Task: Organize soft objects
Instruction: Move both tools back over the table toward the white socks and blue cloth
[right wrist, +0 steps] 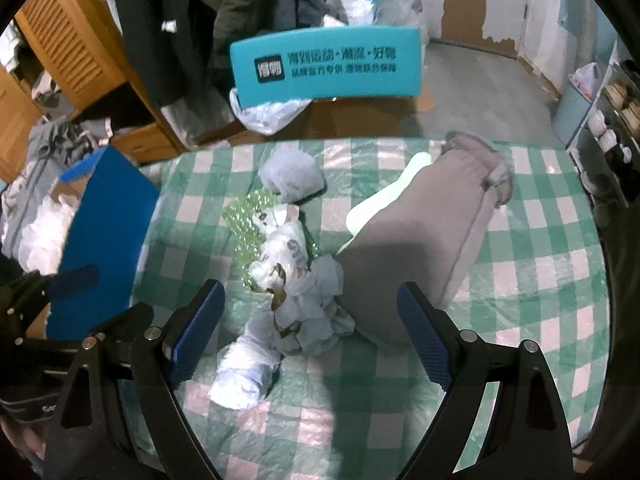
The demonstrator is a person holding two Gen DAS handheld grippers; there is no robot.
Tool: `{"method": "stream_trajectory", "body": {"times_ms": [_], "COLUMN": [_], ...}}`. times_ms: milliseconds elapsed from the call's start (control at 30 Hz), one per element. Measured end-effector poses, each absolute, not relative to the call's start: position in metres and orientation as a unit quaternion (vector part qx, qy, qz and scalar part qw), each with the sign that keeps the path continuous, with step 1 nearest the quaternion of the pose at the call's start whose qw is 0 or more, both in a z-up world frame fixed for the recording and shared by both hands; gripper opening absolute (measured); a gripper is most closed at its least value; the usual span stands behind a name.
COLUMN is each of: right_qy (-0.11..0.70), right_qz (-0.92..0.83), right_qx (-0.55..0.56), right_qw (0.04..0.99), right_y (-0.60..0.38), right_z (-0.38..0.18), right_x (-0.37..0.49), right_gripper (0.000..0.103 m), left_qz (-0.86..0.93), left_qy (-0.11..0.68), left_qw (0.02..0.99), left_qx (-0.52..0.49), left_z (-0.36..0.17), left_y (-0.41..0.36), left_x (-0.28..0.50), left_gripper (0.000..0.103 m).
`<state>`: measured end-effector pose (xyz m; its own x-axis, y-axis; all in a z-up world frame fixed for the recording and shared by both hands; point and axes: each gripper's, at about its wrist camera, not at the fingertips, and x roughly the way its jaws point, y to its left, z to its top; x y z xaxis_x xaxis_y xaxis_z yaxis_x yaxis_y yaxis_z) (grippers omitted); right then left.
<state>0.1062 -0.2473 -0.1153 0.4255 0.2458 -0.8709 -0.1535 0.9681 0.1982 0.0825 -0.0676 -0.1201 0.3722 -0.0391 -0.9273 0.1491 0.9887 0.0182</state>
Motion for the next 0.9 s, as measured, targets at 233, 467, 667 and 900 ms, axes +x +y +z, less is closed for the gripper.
{"method": "stream_trajectory", "body": {"times_ms": [233,467,667,900], "right_qy": [0.551,0.571,0.586,0.592], "right_qz": [0.127,0.134,0.142,0.138], "right_qx": [0.025,0.013,-0.009,-0.012], "right_qw": [0.824,0.810,0.798,0.794], "right_y": [-0.240,-0.234,-0.226,-0.233], "right_z": [-0.146,-0.167,-0.181,-0.176], "right_x": [0.117,0.122,0.122,0.108], "right_gripper": [0.088,0.065,0.019,0.011], "left_qz": [-0.056,-0.058,-0.060,-0.059], "left_qy": [0.577,0.592,0.597,0.596], "left_qw": [0.813,0.802,0.798,0.799], "left_qx": [0.051,0.059,0.062,0.056], "left_z": [-0.142,-0.157,-0.161,-0.156], "left_y": [-0.071,-0.074,-0.074,-0.072], "left_x": [0.090,0.088,0.081,0.078], "left_gripper": [0.080,0.080,0.080,0.080]}}
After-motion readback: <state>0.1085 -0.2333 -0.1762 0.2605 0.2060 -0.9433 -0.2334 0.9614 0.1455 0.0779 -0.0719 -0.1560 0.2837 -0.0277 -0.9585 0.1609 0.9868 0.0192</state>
